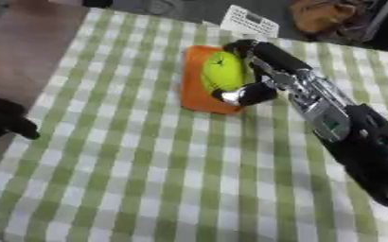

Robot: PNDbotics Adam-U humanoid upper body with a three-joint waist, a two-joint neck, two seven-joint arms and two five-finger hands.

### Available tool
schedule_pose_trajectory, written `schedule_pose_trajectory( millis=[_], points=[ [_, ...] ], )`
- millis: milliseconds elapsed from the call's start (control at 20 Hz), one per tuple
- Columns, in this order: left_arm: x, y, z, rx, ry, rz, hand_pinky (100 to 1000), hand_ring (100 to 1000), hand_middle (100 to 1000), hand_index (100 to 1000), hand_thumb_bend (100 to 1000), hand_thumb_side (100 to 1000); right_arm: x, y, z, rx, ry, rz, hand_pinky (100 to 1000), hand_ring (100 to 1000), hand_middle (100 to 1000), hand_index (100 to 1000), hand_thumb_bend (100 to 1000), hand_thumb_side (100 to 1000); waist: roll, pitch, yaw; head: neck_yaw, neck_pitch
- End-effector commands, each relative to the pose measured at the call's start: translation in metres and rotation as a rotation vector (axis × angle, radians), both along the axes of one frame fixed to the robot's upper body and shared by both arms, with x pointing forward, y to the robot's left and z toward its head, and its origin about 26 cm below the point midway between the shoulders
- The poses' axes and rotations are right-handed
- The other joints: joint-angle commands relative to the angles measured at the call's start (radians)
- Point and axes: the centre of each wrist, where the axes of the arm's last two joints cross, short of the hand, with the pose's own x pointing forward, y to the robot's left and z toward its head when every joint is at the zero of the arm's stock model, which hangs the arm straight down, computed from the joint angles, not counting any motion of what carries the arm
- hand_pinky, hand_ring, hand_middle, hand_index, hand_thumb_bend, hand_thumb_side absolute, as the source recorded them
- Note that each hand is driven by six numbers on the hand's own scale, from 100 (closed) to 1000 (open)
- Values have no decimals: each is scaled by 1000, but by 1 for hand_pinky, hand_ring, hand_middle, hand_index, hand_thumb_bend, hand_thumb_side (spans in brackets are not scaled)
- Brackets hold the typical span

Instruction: Pick up objects on the table and place them in the box.

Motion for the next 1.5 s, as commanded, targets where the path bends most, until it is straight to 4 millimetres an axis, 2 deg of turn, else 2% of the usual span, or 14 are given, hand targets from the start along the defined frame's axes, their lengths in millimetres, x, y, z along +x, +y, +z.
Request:
schedule_pose_trajectory(
  millis=[50,100,150,200,250,300,500,650,700,950,1100,1300,1350,1500],
  points=[
    [-3,-1,8,5,-33,-9,653,682,727,770,155,992,-1,-4,8,-52,-3,-10,463,665,801,939,100,505,0,-7,-5,1,-9],
    [-3,-1,8,5,-32,-9,653,681,727,770,156,993,-1,-4,8,-61,4,-13,624,771,870,948,100,559,1,-7,-7,1,-9],
    [-3,-1,8,5,-31,-8,653,681,727,770,156,993,-1,-5,7,-71,10,-17,624,771,870,948,100,559,1,-8,-9,1,-9],
    [-3,-1,8,5,-30,-8,653,682,727,770,156,992,-1,-5,7,-78,13,-22,726,839,916,957,116,589,1,-8,-10,1,-9],
    [-3,-1,8,5,-29,-7,653,682,727,770,156,992,-1,-5,6,-87,16,-30,726,839,916,958,133,601,0,-9,-12,1,-8],
    [-3,-1,8,5,-29,-7,653,682,727,770,156,991,-1,-5,6,-96,18,-38,782,881,945,967,178,640,1,-10,-13,2,-9],
    [-3,-1,8,4,-27,-6,653,682,727,770,156,992,-1,-6,5,-123,19,-69,845,928,983,985,250,668,2,-11,-18,3,-10],
    [-3,-1,7,4,-26,-6,653,681,727,770,156,990,-3,-6,8,-137,-21,-101,892,969,1000,1000,431,731,3,-13,-19,3,-11],
    [-3,-1,7,4,-26,-6,653,681,727,770,156,990,-3,-6,8,-139,-42,-113,901,974,1000,1000,462,743,4,-13,-19,3,-11],
    [-3,0,7,2,-22,-5,653,681,727,770,157,991,-5,-5,11,-123,-192,-191,893,971,1000,1000,531,707,4,-15,-20,4,-12],
    [-3,0,7,2,-22,-4,653,681,728,770,157,991,-5,-3,10,-103,-271,-204,866,946,995,1000,506,690,4,-15,-20,5,-12],
    [-3,0,6,2,-20,-4,653,681,728,769,157,991,-8,1,10,-36,-367,-152,833,906,964,997,347,636,3,-16,-23,6,-14],
    [-3,0,6,2,-19,-4,653,681,728,769,157,991,-9,3,13,-8,-404,-127,827,890,950,999,311,597,3,-16,-23,6,-14],
    [-3,0,6,1,-17,-4,653,681,728,769,158,990,-15,7,24,91,-533,-68,826,882,944,1000,297,536,4,-18,-25,6,-14]
  ],
)
